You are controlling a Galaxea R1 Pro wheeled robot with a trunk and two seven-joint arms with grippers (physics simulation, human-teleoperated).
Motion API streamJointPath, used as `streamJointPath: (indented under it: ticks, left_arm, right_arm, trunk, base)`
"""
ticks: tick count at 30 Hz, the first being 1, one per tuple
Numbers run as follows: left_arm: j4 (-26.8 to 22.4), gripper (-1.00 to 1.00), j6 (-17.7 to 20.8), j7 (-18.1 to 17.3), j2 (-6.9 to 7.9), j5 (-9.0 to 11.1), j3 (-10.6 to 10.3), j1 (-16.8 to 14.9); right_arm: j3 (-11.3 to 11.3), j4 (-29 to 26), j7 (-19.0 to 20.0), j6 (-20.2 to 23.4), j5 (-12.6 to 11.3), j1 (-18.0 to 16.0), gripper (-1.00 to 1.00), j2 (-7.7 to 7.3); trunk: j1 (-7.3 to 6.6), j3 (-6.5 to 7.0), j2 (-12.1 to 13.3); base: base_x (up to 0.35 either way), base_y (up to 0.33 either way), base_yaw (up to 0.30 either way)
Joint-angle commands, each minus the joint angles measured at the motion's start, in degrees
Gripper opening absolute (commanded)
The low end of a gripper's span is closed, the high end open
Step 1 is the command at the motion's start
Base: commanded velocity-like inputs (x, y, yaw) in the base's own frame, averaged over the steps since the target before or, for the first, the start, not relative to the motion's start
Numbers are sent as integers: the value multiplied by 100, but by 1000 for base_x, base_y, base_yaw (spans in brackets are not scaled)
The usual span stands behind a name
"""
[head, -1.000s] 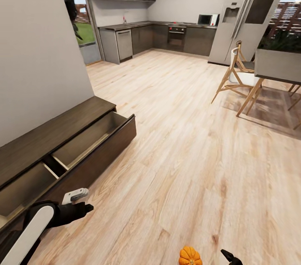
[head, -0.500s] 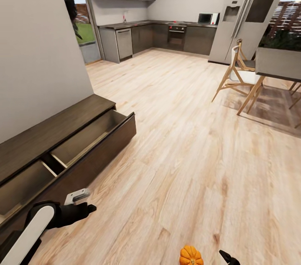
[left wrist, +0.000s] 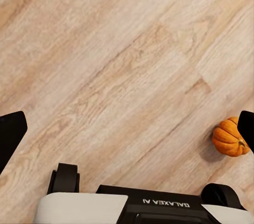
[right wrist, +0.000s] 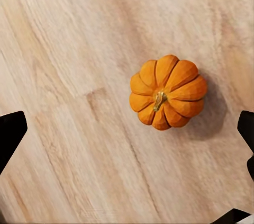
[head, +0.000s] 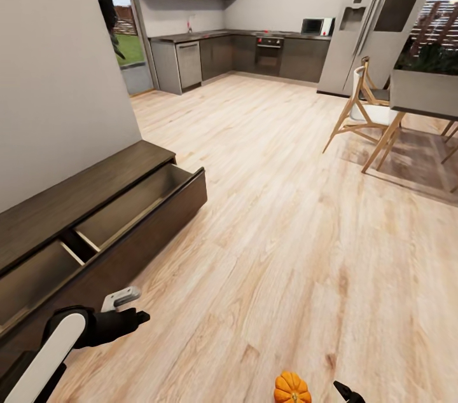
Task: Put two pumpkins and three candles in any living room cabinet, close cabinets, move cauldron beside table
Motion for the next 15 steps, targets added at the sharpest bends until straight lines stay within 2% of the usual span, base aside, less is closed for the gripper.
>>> streamJointPath:
  ticks: [1,3,6,10,12,14,15]
  left_arm:
    - [-5,100,2,60,-3,55,-10,-4]
    - [-5,100,2,60,-33,58,-14,-4]
    - [-5,100,9,57,-92,59,-22,-4]
    - [-5,100,28,-49,-106,77,-25,-4]
    - [-1,100,38,-374,-68,231,-8,1]
    - [-1,100,43,-847,13,534,19,3]
    - [1,100,44,-1060,101,674,29,4]
  right_arm:
    - [42,2,15,20,-58,-3,100,-4]
    - [44,2,15,-1,-55,-3,100,-4]
    - [51,2,27,-268,-46,-3,100,-4]
    - [58,2,39,-452,-39,-3,100,-4]
    - [59,2,40,-469,-39,-3,100,-4]
    - [59,2,42,-476,-39,-3,100,-4]
    - [59,2,45,-478,-38,-3,100,-4]
  trunk:
    - [22,-23,-44]
    - [66,-59,-124]
    - [132,-112,-244]
    - [220,-184,-405]
    - [264,-220,-485]
    - [308,-256,-565]
    - [330,-274,-605]
  base:
    - [0,0,0]
    - [0,0,0]
    - [0,0,0]
    - [0,0,0]
    - [0,0,0]
    - [0,0,0]
    - [0,0,0]
